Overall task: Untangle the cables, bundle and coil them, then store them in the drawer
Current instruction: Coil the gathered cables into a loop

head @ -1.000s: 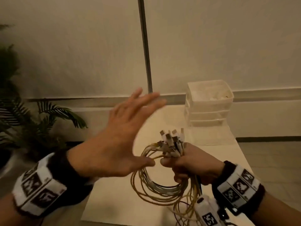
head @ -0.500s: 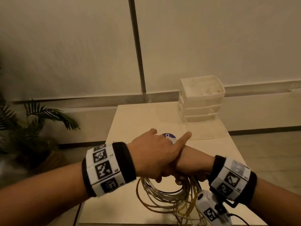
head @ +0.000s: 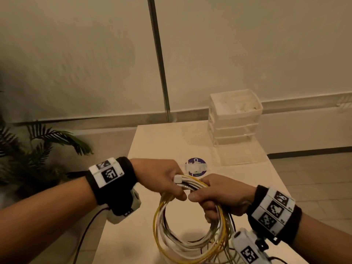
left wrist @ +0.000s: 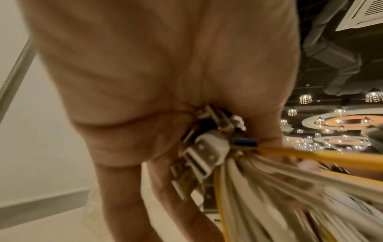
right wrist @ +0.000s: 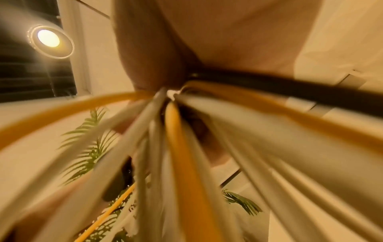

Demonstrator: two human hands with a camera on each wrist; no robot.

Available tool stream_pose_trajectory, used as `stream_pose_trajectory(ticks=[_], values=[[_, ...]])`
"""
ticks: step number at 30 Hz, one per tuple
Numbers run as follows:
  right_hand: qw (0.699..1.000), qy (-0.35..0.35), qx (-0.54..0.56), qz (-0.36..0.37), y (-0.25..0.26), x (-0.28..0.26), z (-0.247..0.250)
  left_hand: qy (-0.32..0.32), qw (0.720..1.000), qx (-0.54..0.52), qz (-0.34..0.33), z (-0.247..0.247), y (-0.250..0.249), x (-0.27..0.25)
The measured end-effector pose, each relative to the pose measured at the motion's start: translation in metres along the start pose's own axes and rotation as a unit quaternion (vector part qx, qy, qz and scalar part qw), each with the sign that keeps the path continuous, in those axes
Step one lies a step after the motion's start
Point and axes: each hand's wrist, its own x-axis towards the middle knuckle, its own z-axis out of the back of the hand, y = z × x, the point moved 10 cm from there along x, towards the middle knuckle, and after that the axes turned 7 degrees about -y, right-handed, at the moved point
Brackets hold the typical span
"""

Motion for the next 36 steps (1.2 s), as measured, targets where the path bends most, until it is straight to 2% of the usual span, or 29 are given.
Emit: stream_pose_trajectory(ticks=[3, 7, 10, 13, 17, 20, 23, 26, 29, 33, 36], values=[[0.999, -0.018, -0.028, -0.010, 0.000, 0.004, -0.003, -0.007, 1.000, 0.007, -0.003, -0.007, 0.007, -0.005], [0.992, -0.017, -0.125, -0.012, 0.010, 0.008, -0.009, 0.036, 0.999, 0.004, 0.028, 0.007, 0.001, -0.013], [0.980, -0.024, -0.195, 0.008, 0.022, 0.014, -0.013, 0.016, 0.999, 0.029, 0.029, 0.025, -0.012, -0.004], [0.969, -0.045, -0.240, 0.032, 0.030, 0.017, -0.013, 0.045, 0.998, -0.020, 0.038, 0.010, -0.014, 0.004], [0.972, -0.024, -0.227, 0.058, 0.028, 0.013, -0.014, 0.118, 0.982, -0.148, 0.023, -0.029, -0.010, 0.002], [0.970, -0.007, -0.236, 0.054, 0.019, 0.009, -0.011, 0.144, 0.982, -0.118, 0.003, -0.042, -0.014, 0.001], [0.974, -0.008, -0.217, 0.066, 0.012, 0.008, -0.006, 0.164, 0.984, -0.063, 0.014, -0.042, -0.006, -0.004], [0.962, -0.053, -0.245, 0.105, 0.009, 0.014, 0.001, 0.137, 0.989, -0.008, 0.054, -0.035, 0.011, -0.007], [0.956, -0.091, -0.237, 0.146, 0.004, 0.022, 0.001, 0.080, 0.995, 0.013, 0.054, -0.024, 0.014, -0.008], [0.979, -0.064, -0.129, 0.142, -0.022, 0.021, 0.001, 0.005, 0.990, -0.138, 0.034, 0.012, 0.008, -0.021], [0.987, -0.082, -0.008, 0.138, -0.025, 0.014, 0.018, -0.044, 0.949, -0.310, 0.023, 0.033, 0.015, -0.032]])
